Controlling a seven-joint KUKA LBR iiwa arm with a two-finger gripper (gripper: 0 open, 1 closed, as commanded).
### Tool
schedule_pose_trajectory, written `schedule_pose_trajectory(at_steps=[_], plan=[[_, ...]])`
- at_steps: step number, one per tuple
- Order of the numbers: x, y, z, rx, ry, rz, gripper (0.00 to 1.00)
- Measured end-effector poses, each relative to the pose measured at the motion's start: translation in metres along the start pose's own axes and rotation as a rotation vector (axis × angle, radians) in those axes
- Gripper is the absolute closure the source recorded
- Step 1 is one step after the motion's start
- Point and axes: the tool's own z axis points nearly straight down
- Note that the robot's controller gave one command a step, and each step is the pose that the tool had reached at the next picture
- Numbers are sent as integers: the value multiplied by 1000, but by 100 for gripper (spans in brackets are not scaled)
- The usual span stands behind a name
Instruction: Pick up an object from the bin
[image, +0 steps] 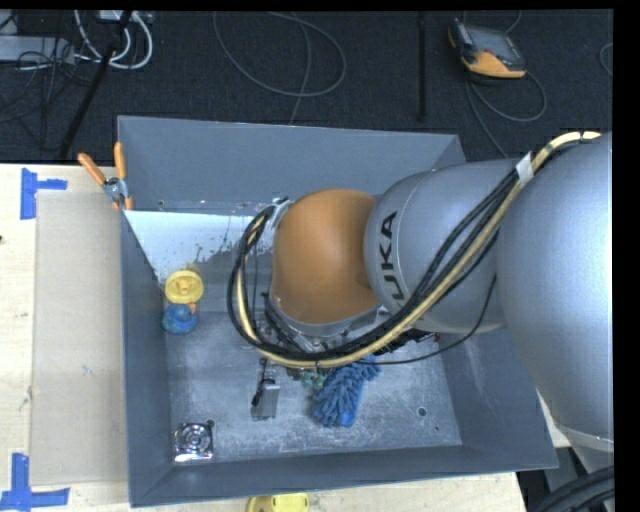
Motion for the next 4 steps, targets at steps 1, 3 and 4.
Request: schedule_pose_trajectory(at_steps=[1, 3, 4], plan=[[-2, -1, -4, -1, -7, 6, 100], [-2, -1, -4, -1, -7, 7, 0], [-30, -31, -1, -3, -9, -31, 0]])
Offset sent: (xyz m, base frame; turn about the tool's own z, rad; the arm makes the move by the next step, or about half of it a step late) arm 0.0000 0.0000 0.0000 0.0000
